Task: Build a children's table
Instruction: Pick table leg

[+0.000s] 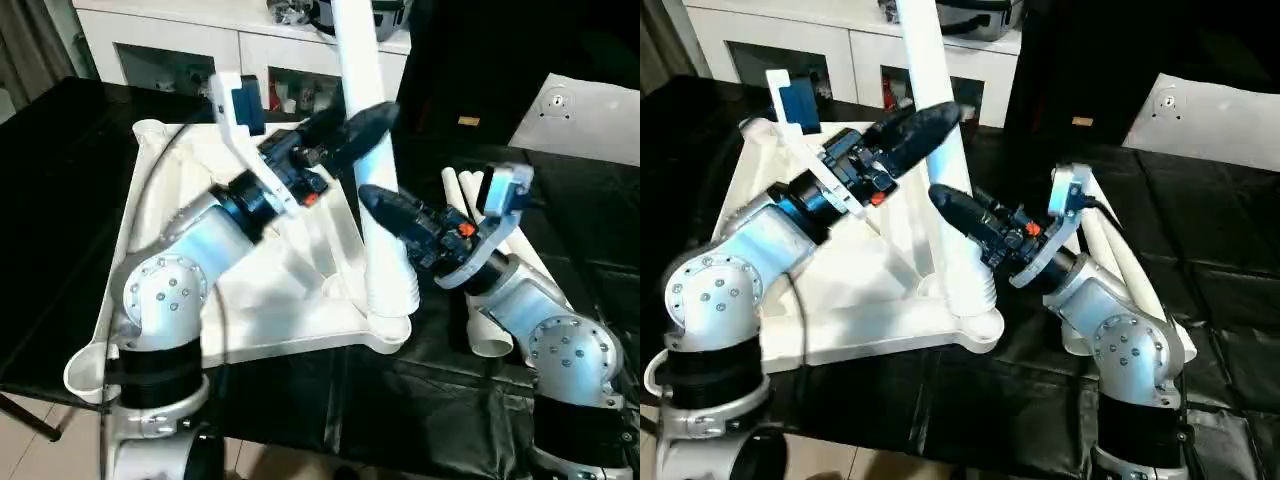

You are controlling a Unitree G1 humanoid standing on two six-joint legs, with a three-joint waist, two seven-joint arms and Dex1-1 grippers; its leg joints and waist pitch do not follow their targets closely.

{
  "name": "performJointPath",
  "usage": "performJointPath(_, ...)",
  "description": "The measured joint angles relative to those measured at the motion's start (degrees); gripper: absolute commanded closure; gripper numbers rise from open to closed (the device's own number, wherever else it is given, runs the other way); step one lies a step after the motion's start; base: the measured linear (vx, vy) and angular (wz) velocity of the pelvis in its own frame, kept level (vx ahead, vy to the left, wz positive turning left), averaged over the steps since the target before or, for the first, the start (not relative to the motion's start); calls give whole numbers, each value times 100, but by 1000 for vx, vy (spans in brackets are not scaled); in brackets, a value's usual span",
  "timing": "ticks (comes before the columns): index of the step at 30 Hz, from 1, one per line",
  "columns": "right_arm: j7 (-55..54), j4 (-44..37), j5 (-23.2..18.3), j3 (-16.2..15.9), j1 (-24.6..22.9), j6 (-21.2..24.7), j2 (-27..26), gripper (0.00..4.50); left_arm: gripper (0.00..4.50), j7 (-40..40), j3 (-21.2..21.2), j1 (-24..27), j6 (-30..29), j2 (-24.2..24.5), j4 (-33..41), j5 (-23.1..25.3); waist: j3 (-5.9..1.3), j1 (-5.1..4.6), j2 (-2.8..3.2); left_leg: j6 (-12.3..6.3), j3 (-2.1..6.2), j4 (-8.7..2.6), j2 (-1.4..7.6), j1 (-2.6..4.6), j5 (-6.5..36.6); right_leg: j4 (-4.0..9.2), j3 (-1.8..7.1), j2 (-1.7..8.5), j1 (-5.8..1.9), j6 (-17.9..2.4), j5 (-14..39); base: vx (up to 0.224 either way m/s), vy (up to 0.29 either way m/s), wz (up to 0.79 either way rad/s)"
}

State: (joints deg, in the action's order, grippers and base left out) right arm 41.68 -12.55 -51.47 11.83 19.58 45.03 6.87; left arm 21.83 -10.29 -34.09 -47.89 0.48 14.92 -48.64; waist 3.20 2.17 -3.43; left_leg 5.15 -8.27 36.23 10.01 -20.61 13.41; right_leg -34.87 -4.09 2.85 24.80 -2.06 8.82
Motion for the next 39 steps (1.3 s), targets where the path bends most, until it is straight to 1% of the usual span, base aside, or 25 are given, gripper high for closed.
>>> performJointPath(3, -5, -30, -6, 7, 0, -15, 38, 265, 0, 84, -7, 77, -61, 33, 27, -103, 0, -2, 0, 0, 1, 0, 0, -3, 0, 2, -2, 0, 1, 3, 0, 0, 0, 0)
performJointPath(5, -8, -90, -16, 2, 1, -27, 57, 265, 27, 147, -9, 108, -71, 33, 33, -152, 0, -1, -1, 0, 3, 0, 0, -7, 0, 6, -3, 0, 1, 4, 0, 0, 0, 0)
performJointPath(8, -50, -149, -13, -55, 6, -69, 58, 265, 37, 151, 5, 106, -59, 34, 34, -152, -1, -5, -2, 0, 5, 0, 0, -15, 0, 14, -4, 0, 3, 8, -2, 0, 0, 0)
performJointPath(9, -88, -209, -12, -65, 7, -69, 57, 265, 49, 134, 6, 97, -50, 34, 33, -152, -1, -4, -2, 0, 6, 0, 0, -20, 0, 17, -5, 0, 5, 10, -3, 0, 0, 0)
performJointPath(10, -115, -239, -13, -68, 18, -69, 58, 265, 77, 113, 5, 87, -43, 35, 31, -151, -1, -4, -2, 0, 6, 0, 0, -21, 0, 19, -5, 0, 5, 12, -5, 0, 0, 0)
performJointPath(13, -179, -331, -17, -93, 43, -69, 60, 265, 78, 86, 12, 30, 79, 7, 30, -146, -1, -6, -2, -2, 8, 0, 0, -27, 0, 30, -5, 0, 5, 28, -15, 0, 0, 0)
performJointPath(14, -192, -334, -20, -100, 46, -69, 61, 265, 103, 87, 16, 14, 138, 5, 30, -135, -1, -6, -2, -2, 8, 0, 0, -29, 0, 35, -5, 0, 5, 31, -17, 0, 0, 0)
performJointPath(15, -197, -334, -21, -101, 46, -70, 61, 265, 103, 85, 21, -1, 180, 4, 32, -130, -1, -4, -2, -3, 8, 0, 0, -32, -1, 40, -5, 0, 5, 34, -19, 0, 0, 0)
performJointPath(16, -206, -334, -8, -112, 46, -87, 61, 265, 125, 68, 28, -18, 204, 2, 32, -124, -1, -5, -2, -9, 9, 0, 0, -35, -3, 44, -5, 0, 5, 35, -20, 0, 0, 0)
performJointPath(18, -253, -338, 97, -186, 47, -193, 68, 265, 125, 25, 35, -29, 207, 5, 33, -114, -1, -9, -2, -12, 8, 0, 0, -37, -4, 48, -4, 0, 5, 37, -21, 0, 0, 0)
performJointPath(19, -306, -341, 269, -295, 51, -300, 89, 265, 134, -27, 47, -29, 210, 20, 33, -84, -1, -10, -2, -12, 7, 0, 0, -38, -4, 48, -4, 1, 5, 37, -22, 0, 0, 0)
performJointPath(20, -331, -346, 375, -360, 53, -338, 114, 265, 164, -84, 66, -32, 214, 39, 33, -4, -1, -11, -2, -12, 8, 0, 0, -38, -4, 48, -4, 1, 5, 37, -23, 0, 0, 0)
performJointPath(21, -386, -363, 494, -437, 58, -393, 137, 265, 169, -137, 84, -32, 219, 56, 32, 71, -1, -10, -2, -13, 8, 0, 0, -38, -4, 48, -4, 1, 5, 37, -23, 0, 0, 0)
performJointPath(23, -520, -395, 881, -677, 101, -569, 229, 265, 167, -280, 144, -50, 283, 125, -3, 268, -1, -13, -2, -12, 8, 0, 0, -37, -4, 47, -5, 0, 5, 37, -24, 0, 0, 0)
performJointPath(24, -574, -397, 1074, -773, 114, -670, 245, 265, 188, -345, 169, -62, 327, 140, -12, 356, -1, -16, -2, -11, 9, 0, 0, -37, -4, 47, -4, 0, 5, 38, -24, 0, 0, 0)
performJointPath(25, -645, -397, 1239, -855, 127, -768, 246, 265, 188, -406, 178, -73, 345, 135, -12, 402, -1, -16, -2, -11, 8, 0, 0, -37, -4, 47, -3, 0, 5, 38, -24, 0, 0, 0)
performJointPath(26, -704, -396, 1399, -933, 152, -851, 243, 265, 211, -481, 190, -84, 359, 130, -15, 461, -1, -18, -1, -11, 8, 0, 0, -37, -4, 47, -3, 0, 5, 38, -24, 0, 0, 0)
performJointPath(28, -857, -375, 1714, -1103, 248, -1016, 244, 265, 216, -605, 200, -91, 396, 119, -29, 526, -1, -22, -2, -10, 8, 0, 0, -38, -3, 47, -3, 0, 5, 38, -24, 0, 0, 0)
performJointPath(29, -909, -335, 1806, -1157, 270, -1092, 228, 265, 216, -652, 224, -99, 409, 87, -26, 560, -1, -23, -2, -10, 8, 0, 0, -37, -3, 47, -3, 0, 5, 38, -24, 0, 0, 0)
performJointPath(32, -1096, -248, 2054, -1282, 288, -1292, 118, 267, 248, -888, 247, -106, 463, -33, -25, 722, -1, -22, -2, -10, 8, 0, 0, -40, -3, 47, -3, 0, 5, 37, -26, 0, 0, 0)
performJointPath(39, -1188, -142, 2547, -1502, 295, -1693, 111, 267, 267, -1201, 345, -74, 655, -299, -27, 855, -1, -27, -3, -12, 8, 0, -1, -39, -2, 45, -2, 1, 5, 36, -28, 0, 0, 0)
